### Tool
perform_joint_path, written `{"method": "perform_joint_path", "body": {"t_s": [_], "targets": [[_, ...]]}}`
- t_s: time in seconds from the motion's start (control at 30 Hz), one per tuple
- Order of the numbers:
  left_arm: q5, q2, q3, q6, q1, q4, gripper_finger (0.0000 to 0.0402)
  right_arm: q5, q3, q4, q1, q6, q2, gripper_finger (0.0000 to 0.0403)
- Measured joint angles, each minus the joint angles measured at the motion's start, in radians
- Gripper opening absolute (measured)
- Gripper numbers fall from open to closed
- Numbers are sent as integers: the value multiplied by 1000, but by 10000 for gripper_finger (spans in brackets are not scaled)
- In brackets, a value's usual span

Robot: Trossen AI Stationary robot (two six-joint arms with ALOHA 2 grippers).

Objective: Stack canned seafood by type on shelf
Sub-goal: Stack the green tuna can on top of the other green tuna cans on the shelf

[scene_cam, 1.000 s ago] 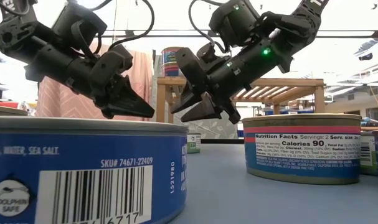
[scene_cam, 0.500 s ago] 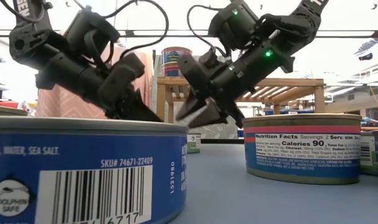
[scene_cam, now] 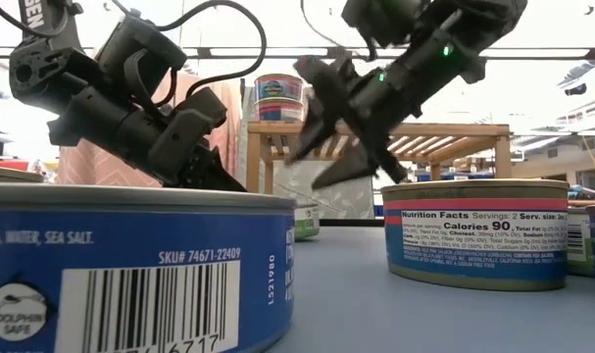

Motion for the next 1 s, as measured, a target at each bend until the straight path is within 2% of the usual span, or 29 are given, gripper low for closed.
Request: {"method": "perform_joint_path", "body": {"t_s": [0.13, 0.27, 0.4, 1.0], "targets": [[-5, 1, -1, -3, -2, 0, 2, 21, 1, -58, -15, -5, -56, 261], [-13, 1, -1, 1, -2, -12, 2, 17, 0, -120, -28, 0, -59, 259], [-16, 1, -1, 1, -4, -12, 2, -24, -1, -103, -29, 20, -37, 260], [-48, 25, -2, -37, -29, -20, 2, -50, 0, -56, -28, 66, 8, 261]]}}
